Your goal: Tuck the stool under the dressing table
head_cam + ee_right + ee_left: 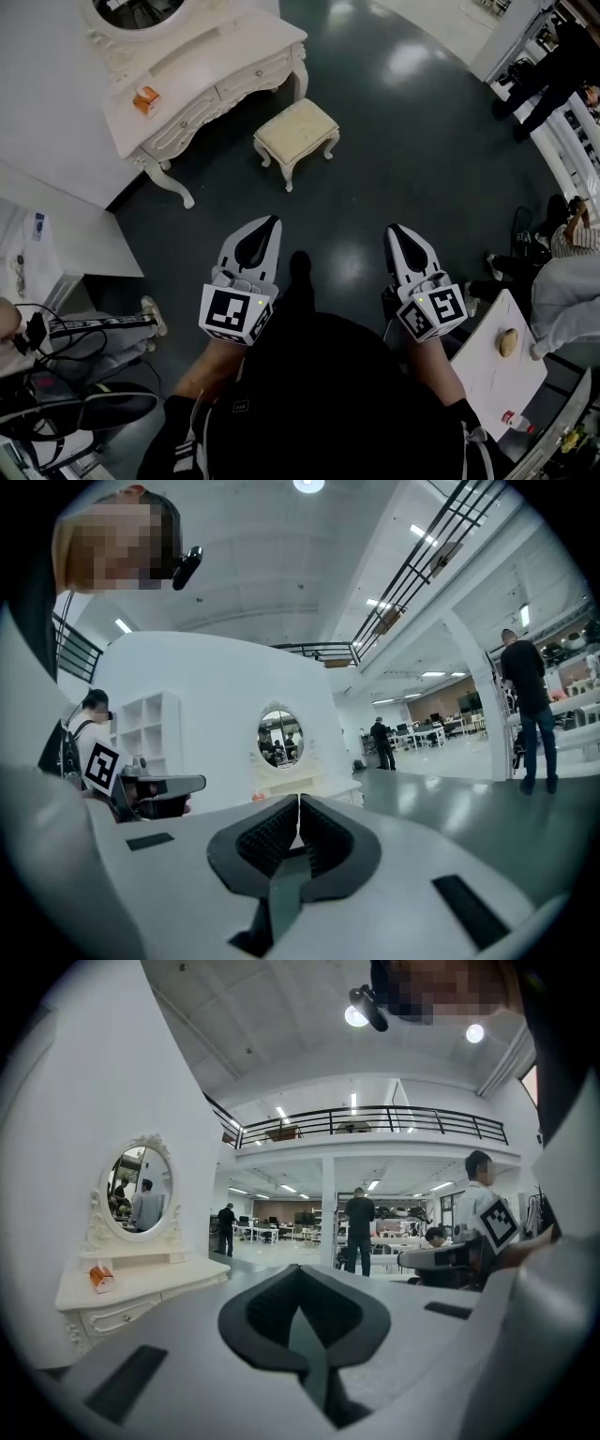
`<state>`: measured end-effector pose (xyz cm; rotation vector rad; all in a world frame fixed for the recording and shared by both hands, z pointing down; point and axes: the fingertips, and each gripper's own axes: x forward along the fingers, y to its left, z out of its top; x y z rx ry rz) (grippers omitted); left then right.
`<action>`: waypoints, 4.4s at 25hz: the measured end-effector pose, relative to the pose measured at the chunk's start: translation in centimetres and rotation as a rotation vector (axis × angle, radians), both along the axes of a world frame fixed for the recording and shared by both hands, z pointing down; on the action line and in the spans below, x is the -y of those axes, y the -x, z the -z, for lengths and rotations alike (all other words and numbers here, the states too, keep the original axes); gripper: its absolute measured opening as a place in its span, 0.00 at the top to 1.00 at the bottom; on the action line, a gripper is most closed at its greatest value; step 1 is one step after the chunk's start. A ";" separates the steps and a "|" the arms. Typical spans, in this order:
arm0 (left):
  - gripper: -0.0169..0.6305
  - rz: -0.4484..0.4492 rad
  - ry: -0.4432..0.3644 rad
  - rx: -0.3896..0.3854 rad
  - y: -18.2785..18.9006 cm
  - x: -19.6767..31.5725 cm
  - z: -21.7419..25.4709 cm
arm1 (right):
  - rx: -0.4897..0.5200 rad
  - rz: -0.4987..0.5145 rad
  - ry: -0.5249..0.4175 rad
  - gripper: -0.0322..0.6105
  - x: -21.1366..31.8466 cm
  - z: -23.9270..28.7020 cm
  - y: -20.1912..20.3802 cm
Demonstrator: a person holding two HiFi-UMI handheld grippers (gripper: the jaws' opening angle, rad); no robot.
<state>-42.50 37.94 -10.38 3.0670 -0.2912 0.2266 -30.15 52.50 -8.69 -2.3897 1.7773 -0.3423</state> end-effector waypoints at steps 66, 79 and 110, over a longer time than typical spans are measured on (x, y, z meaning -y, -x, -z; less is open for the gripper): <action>0.97 0.555 0.125 0.058 -34.7 37.5 -7.7 | 0.026 0.613 0.134 0.92 48.2 -6.0 -39.4; 0.97 0.743 0.250 0.059 -37.2 43.0 -12.7 | 0.072 0.826 0.246 0.91 55.0 -11.9 -42.2; 0.97 0.762 0.450 0.212 -39.2 46.1 -43.4 | 0.178 0.927 0.527 0.91 59.1 -41.9 -40.9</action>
